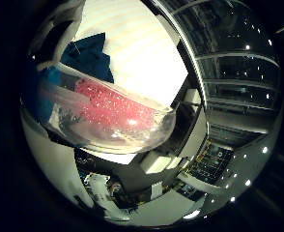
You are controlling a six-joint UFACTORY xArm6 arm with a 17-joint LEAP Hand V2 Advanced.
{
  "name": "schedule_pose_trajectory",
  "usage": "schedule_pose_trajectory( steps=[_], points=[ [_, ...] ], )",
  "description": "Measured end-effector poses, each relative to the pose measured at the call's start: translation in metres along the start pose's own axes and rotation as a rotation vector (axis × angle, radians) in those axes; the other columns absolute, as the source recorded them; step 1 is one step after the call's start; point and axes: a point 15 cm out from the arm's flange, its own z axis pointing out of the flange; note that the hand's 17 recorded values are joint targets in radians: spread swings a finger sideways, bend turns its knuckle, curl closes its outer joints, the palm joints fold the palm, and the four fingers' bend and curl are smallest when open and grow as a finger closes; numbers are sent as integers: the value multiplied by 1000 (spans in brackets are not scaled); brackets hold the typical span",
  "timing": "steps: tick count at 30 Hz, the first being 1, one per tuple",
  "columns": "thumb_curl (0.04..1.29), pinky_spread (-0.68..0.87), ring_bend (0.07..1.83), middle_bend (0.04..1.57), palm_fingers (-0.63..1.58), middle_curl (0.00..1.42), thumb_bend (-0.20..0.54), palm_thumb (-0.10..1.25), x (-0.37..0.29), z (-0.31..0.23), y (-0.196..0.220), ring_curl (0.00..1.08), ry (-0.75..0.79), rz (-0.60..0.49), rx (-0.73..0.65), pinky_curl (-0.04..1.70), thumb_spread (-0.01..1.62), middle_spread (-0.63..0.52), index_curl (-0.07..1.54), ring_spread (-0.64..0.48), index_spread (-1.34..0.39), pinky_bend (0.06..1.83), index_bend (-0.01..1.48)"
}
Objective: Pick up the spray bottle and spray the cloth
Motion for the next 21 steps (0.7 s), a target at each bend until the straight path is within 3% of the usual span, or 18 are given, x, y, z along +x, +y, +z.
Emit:
schedule_pose_trajectory(
  steps=[6,21],
  points=[
    [631,-146,1491,1388,1180,614,-12,1073,-15,-23,-14,603,-71,20,59,1454,1089,-72,775,-160,-186,960,1167],
    [622,-143,1488,1394,1173,615,-10,1082,-82,-79,-58,608,-559,157,260,1448,1108,-73,786,-162,-185,978,1146]
  ],
)
